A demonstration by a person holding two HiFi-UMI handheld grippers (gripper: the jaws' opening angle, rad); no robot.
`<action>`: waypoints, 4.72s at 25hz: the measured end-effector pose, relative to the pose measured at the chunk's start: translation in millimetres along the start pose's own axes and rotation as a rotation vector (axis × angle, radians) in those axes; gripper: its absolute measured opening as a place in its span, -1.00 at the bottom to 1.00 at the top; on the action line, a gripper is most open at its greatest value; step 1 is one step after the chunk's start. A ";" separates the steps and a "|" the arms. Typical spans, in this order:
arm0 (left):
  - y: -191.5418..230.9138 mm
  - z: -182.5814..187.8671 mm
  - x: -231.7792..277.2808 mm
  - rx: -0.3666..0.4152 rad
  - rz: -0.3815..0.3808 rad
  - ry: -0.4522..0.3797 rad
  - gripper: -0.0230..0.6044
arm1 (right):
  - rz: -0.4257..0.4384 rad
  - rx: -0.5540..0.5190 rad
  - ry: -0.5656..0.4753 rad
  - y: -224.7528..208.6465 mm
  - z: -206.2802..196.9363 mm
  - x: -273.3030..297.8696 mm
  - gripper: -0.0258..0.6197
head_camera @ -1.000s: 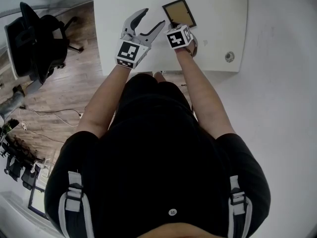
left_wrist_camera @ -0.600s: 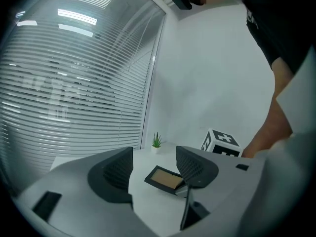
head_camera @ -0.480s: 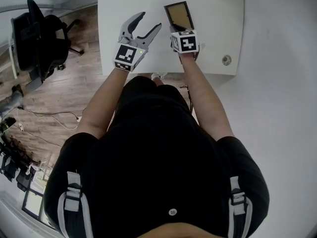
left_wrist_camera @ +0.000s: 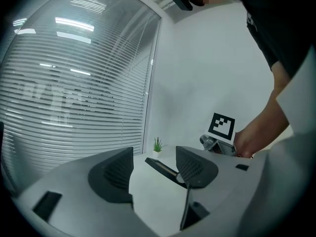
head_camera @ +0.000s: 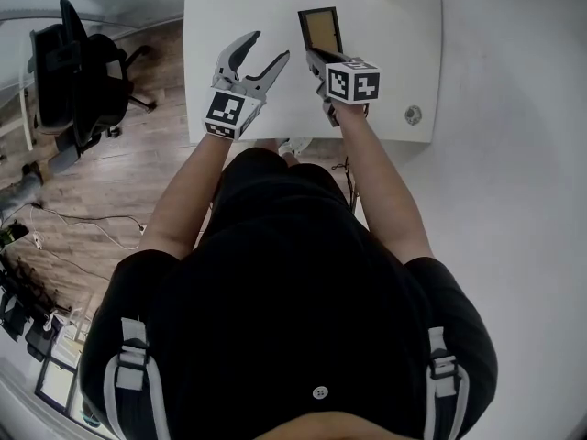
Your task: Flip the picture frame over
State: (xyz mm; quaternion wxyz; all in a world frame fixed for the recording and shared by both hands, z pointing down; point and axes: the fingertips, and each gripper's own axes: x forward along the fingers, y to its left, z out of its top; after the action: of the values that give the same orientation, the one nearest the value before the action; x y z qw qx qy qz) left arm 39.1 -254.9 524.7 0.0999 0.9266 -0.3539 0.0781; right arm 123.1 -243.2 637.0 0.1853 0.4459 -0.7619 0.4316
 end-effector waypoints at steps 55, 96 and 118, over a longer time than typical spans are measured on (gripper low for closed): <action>12.6 -36.6 -13.5 -0.019 0.007 0.044 -0.14 | 0.677 0.740 -0.211 14.0 -23.5 30.3 -0.76; -22.8 -30.6 -8.7 0.006 -0.021 0.046 -0.15 | 0.133 0.582 -0.236 -113.6 -45.9 -12.3 -0.50; -64.3 18.9 -25.5 0.045 -0.062 0.016 -0.16 | 0.097 -0.226 -0.300 -3.8 26.5 -107.5 -0.50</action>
State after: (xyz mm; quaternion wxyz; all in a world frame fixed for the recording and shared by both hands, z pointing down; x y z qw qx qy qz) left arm 64.9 -196.2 492.5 0.0842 0.9385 -0.3226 0.0904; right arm 186.3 -210.0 552.3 0.0977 0.4443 -0.8453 0.2804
